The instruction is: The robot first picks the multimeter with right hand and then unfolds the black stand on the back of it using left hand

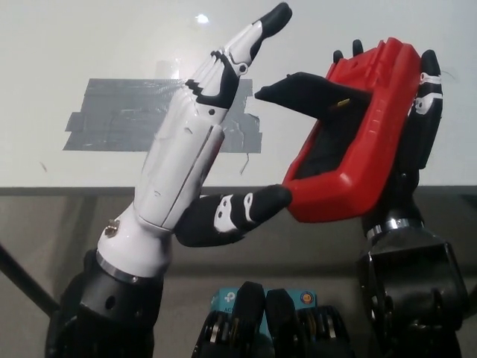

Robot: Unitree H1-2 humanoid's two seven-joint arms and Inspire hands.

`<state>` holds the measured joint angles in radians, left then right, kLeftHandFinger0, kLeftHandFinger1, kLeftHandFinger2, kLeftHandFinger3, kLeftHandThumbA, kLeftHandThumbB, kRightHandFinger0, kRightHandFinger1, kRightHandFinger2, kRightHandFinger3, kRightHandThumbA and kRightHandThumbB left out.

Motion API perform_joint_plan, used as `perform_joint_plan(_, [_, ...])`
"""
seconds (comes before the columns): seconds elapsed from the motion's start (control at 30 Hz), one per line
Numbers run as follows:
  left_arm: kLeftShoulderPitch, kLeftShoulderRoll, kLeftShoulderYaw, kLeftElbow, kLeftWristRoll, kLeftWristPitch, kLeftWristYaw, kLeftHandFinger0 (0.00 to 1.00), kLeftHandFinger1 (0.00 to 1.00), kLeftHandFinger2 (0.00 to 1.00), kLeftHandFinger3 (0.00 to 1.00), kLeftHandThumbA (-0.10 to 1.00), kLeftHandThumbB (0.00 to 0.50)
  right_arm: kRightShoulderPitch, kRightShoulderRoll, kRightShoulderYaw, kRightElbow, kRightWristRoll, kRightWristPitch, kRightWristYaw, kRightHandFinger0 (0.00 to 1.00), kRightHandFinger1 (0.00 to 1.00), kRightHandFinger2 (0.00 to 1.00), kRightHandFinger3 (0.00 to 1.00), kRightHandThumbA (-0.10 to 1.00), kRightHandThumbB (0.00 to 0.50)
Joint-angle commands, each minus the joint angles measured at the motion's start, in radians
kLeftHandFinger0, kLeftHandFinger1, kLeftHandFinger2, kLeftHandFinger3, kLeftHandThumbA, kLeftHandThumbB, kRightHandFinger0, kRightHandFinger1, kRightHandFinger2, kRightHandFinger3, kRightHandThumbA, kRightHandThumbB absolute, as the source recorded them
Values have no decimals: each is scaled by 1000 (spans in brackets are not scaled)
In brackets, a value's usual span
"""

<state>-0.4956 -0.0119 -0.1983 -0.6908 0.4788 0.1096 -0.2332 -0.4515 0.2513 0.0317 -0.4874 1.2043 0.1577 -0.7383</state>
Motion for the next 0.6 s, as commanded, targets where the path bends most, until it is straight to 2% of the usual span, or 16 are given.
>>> perform_joint_plan(0.0, [3, -1, -11, -8, 9, 8, -12, 1000, 1000, 1000, 1000, 1000, 397, -41, 54, -6, -46, 13, -18, 35, 0, 414, 738, 1000, -100, 76])
perform_joint_plan(0.3, [36, 3, -27, 2, 10, -23, -2, 1000, 1000, 1000, 1000, 1000, 358, -46, 58, -11, -49, 11, -22, 24, 0, 372, 723, 1000, -100, 67])
perform_joint_plan(0.4, [47, 4, -32, 6, 9, -31, -2, 1000, 1000, 1000, 1000, 1000, 361, -49, 61, -13, -49, 13, -29, 33, 0, 381, 733, 1000, -100, 44])
perform_joint_plan(0.57, [63, 3, -42, 8, 19, -42, 2, 1000, 1000, 1000, 1000, 1000, 367, -52, 65, -19, -55, 23, -33, 28, 0, 409, 749, 1000, -100, 36])
